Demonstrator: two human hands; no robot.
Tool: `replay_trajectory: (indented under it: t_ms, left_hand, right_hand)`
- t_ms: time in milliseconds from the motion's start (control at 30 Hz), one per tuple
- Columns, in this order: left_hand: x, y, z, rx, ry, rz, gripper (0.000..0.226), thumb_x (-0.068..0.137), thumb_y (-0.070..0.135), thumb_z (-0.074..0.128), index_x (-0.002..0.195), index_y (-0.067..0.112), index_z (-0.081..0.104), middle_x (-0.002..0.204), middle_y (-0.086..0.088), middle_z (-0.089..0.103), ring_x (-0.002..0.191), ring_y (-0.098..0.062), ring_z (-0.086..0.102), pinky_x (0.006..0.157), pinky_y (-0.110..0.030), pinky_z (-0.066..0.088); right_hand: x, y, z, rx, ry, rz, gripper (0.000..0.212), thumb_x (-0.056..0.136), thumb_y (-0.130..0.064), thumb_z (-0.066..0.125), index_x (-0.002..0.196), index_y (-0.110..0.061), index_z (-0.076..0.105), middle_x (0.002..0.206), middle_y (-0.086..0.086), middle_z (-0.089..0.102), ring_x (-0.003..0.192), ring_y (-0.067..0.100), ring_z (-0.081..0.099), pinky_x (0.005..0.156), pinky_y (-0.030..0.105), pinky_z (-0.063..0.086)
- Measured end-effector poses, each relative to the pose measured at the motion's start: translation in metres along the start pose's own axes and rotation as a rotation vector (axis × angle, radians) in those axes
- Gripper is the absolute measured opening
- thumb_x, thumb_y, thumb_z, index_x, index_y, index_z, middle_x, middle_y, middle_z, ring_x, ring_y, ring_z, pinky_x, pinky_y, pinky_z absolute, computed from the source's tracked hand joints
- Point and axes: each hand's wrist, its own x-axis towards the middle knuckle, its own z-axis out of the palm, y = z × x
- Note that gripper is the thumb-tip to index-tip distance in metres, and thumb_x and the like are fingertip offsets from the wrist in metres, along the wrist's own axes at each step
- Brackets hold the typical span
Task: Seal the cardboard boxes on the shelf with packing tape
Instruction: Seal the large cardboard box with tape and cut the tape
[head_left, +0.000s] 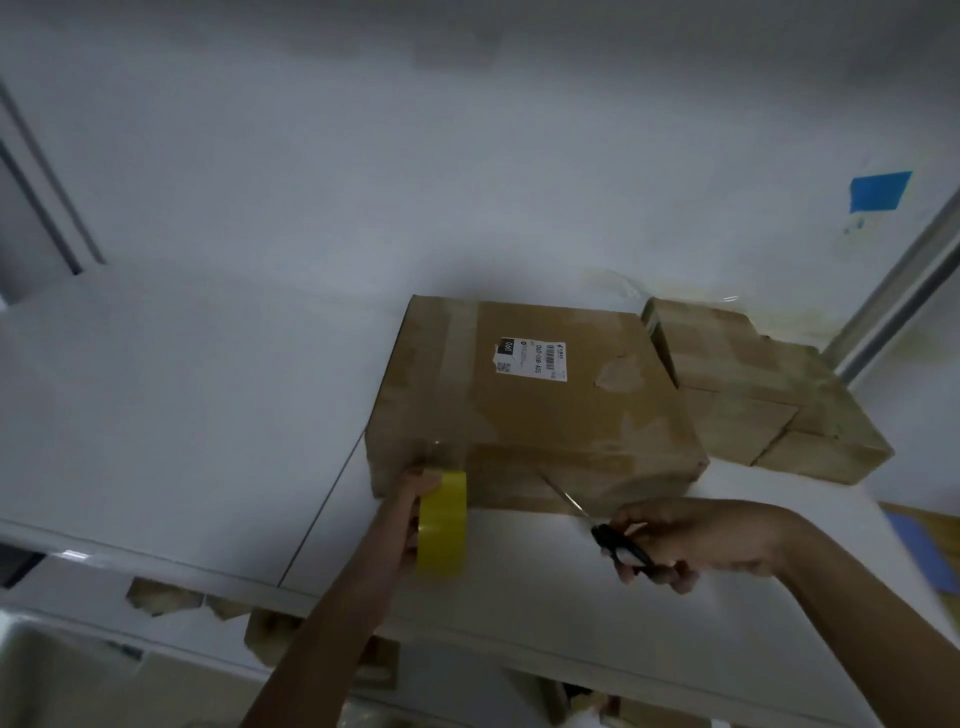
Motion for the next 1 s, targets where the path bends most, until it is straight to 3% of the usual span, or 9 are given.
replay_trajectory:
  t_ms: [33, 133, 233, 333, 533, 700, 767, 833, 1000]
  left_hand:
    - [-0.009, 0.005, 0.003, 0.0, -0.02, -0.006, 0.081, 0.057, 0.047, 0.077, 0.124, 0.005, 0.06, 0.083, -0.013, 0.069, 0.07, -0.03, 0.065, 0.062, -0.034, 0.051]
    - [-0.019, 0.011, 0.005, 0.033, -0.035, -0.025, 0.028, 0.095, 0.028, 0.053, 0.091, 0.002, 0.063, 0.062, -0.011, 0.068, 0.051, -0.023, 0.065, 0.047, -0.027, 0.051]
    - [-0.015, 0.006, 0.004, 0.017, -0.03, -0.067, 0.024, 0.099, 0.023, 0.047, 0.087, 0.007, 0.061, 0.065, -0.011, 0.069, 0.056, -0.025, 0.066, 0.052, -0.029, 0.051]
    - [-0.013, 0.006, 0.003, -0.05, -0.02, -0.064, 0.024, 0.099, 0.023, 0.048, 0.088, 0.006, 0.061, 0.073, -0.015, 0.068, 0.069, -0.032, 0.062, 0.063, -0.035, 0.048]
    - [-0.016, 0.007, 0.004, -0.041, -0.052, -0.124, 0.037, 0.101, 0.021, 0.04, 0.078, 0.002, 0.061, 0.052, -0.012, 0.066, 0.041, -0.022, 0.063, 0.053, -0.033, 0.05]
    - [-0.015, 0.007, 0.0, -0.05, -0.029, -0.091, 0.019, 0.093, 0.024, 0.058, 0.091, 0.005, 0.062, 0.072, -0.015, 0.068, 0.073, -0.033, 0.06, 0.067, -0.036, 0.046]
    - [-0.013, 0.006, -0.004, -0.066, -0.019, -0.064, 0.048, 0.064, 0.034, 0.077, 0.101, 0.007, 0.063, 0.09, -0.019, 0.066, 0.081, -0.035, 0.061, 0.07, -0.037, 0.047]
    - [-0.012, 0.005, -0.007, -0.044, -0.022, -0.04, 0.084, 0.038, 0.046, 0.077, 0.113, 0.01, 0.063, 0.108, -0.023, 0.064, 0.095, -0.039, 0.063, 0.076, -0.041, 0.05]
    - [-0.01, 0.005, -0.015, 0.006, -0.027, -0.097, 0.094, 0.03, 0.054, 0.079, 0.115, 0.015, 0.066, 0.118, -0.024, 0.065, 0.108, -0.042, 0.063, 0.084, -0.047, 0.053]
  right_hand:
    - [0.009, -0.003, -0.001, 0.023, -0.04, -0.021, 0.057, 0.078, -0.045, 0.073, 0.118, -0.01, 0.055, 0.094, -0.001, 0.06, 0.068, 0.008, 0.045, 0.061, 0.021, 0.04]
    - [0.034, -0.011, -0.004, 0.108, -0.189, -0.06, 0.067, 0.075, -0.05, 0.077, 0.124, -0.012, 0.051, 0.098, 0.0, 0.05, 0.07, 0.009, 0.041, 0.059, 0.02, 0.04]
    - [0.049, -0.026, -0.001, 0.108, -0.223, -0.039, 0.081, 0.065, -0.063, 0.079, 0.121, -0.012, 0.053, 0.091, -0.004, 0.05, 0.065, 0.006, 0.04, 0.054, 0.017, 0.037]
    - [0.06, -0.041, 0.003, 0.077, -0.224, -0.028, 0.074, 0.068, -0.071, 0.071, 0.112, -0.013, 0.056, 0.083, -0.005, 0.048, 0.059, 0.006, 0.034, 0.05, 0.016, 0.031]
    - [0.077, -0.06, 0.012, 0.109, -0.248, -0.036, 0.064, 0.074, -0.07, 0.064, 0.102, -0.013, 0.055, 0.076, -0.006, 0.045, 0.054, 0.004, 0.03, 0.049, 0.018, 0.022]
    - [0.082, -0.067, 0.018, 0.119, -0.243, -0.016, 0.068, 0.065, -0.072, 0.07, 0.096, -0.012, 0.057, 0.071, -0.005, 0.044, 0.046, 0.003, 0.027, 0.044, 0.016, 0.02]
    - [0.081, -0.066, 0.02, 0.163, -0.222, -0.017, 0.066, 0.066, -0.07, 0.072, 0.094, -0.012, 0.059, 0.07, -0.004, 0.045, 0.046, 0.004, 0.027, 0.043, 0.016, 0.02]
    - [0.077, -0.065, 0.024, 0.208, -0.173, -0.016, 0.058, 0.069, -0.065, 0.072, 0.09, -0.012, 0.061, 0.069, -0.004, 0.047, 0.047, 0.005, 0.027, 0.043, 0.016, 0.02]
    - [0.061, -0.077, 0.027, 0.166, -0.104, -0.026, 0.04, 0.071, -0.056, 0.071, 0.08, -0.018, 0.063, 0.065, -0.005, 0.051, 0.048, 0.005, 0.027, 0.043, 0.017, 0.019]
